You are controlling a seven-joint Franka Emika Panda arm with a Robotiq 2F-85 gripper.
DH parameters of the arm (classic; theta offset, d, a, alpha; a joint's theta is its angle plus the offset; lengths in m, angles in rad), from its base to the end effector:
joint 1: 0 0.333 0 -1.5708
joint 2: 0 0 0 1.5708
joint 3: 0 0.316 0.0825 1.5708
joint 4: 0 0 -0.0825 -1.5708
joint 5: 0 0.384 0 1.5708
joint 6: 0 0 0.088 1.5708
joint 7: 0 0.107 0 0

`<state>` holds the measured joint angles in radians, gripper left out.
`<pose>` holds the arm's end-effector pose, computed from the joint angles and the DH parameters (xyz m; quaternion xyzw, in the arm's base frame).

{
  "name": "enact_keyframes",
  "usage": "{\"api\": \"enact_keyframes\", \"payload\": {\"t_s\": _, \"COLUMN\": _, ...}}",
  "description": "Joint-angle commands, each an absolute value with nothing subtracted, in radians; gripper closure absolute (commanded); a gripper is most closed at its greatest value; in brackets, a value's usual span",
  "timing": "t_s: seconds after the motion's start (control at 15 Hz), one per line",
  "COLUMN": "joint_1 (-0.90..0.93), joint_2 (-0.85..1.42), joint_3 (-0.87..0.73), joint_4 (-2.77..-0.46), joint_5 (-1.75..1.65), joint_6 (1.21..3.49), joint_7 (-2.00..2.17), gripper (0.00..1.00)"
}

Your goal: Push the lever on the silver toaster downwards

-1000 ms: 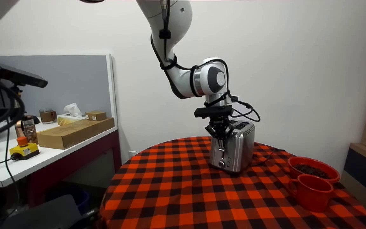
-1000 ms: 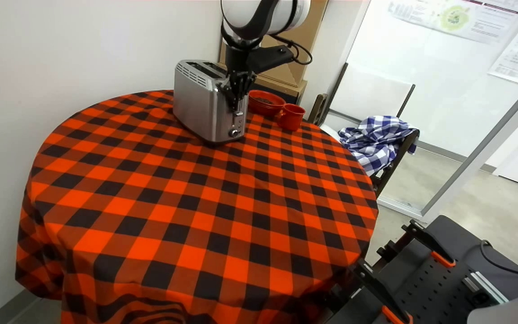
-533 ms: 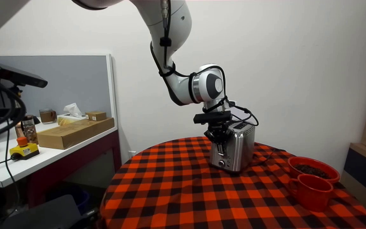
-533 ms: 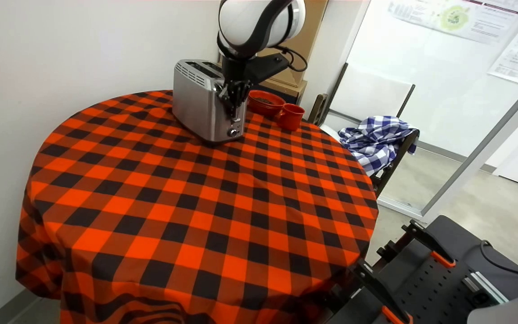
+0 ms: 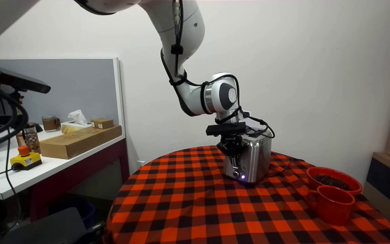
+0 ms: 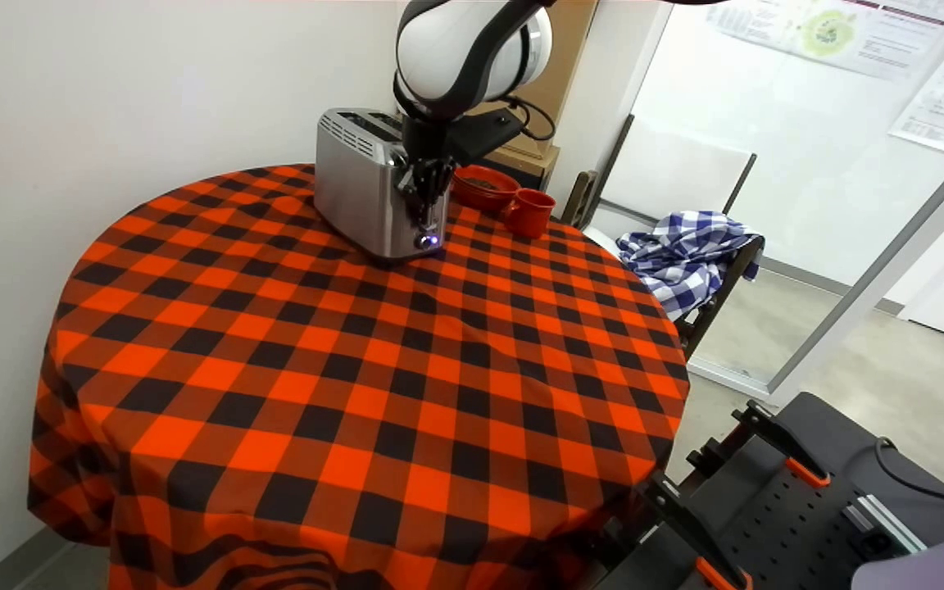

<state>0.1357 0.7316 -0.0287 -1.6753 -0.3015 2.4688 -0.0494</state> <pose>0.6813 0.0760 0.1821 0.9745 0.1951 0.0330 0.1056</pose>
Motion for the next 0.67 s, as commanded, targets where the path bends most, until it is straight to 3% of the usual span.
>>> {"api": "enact_keyframes", "payload": {"t_s": 0.0, "joint_1": 0.109, "joint_2": 0.774, "joint_3": 0.008, "joint_4": -1.641, "joint_5": -0.256, "joint_6": 2.479, "joint_7": -0.079, "gripper": 0.99}}
{"api": "enact_keyframes", "payload": {"t_s": 0.07, "joint_1": 0.094, "joint_2": 0.761, "joint_3": 0.023, "joint_4": -1.638, "joint_5": -0.225, "joint_6": 2.458, "joint_7": -0.082, "gripper": 0.98}}
{"api": "enact_keyframes", "payload": {"t_s": 0.13, "joint_1": 0.065, "joint_2": 0.742, "joint_3": 0.054, "joint_4": -1.639, "joint_5": -0.179, "joint_6": 2.418, "joint_7": -0.115, "gripper": 0.73}}
{"api": "enact_keyframes", "payload": {"t_s": 0.27, "joint_1": 0.006, "joint_2": 0.716, "joint_3": 0.120, "joint_4": -1.639, "joint_5": -0.072, "joint_6": 2.349, "joint_7": -0.187, "gripper": 0.68}}
{"api": "enact_keyframes", "payload": {"t_s": 0.6, "joint_1": -0.082, "joint_2": 0.589, "joint_3": 0.206, "joint_4": -1.705, "joint_5": 0.118, "joint_6": 2.132, "joint_7": -0.327, "gripper": 0.33}}
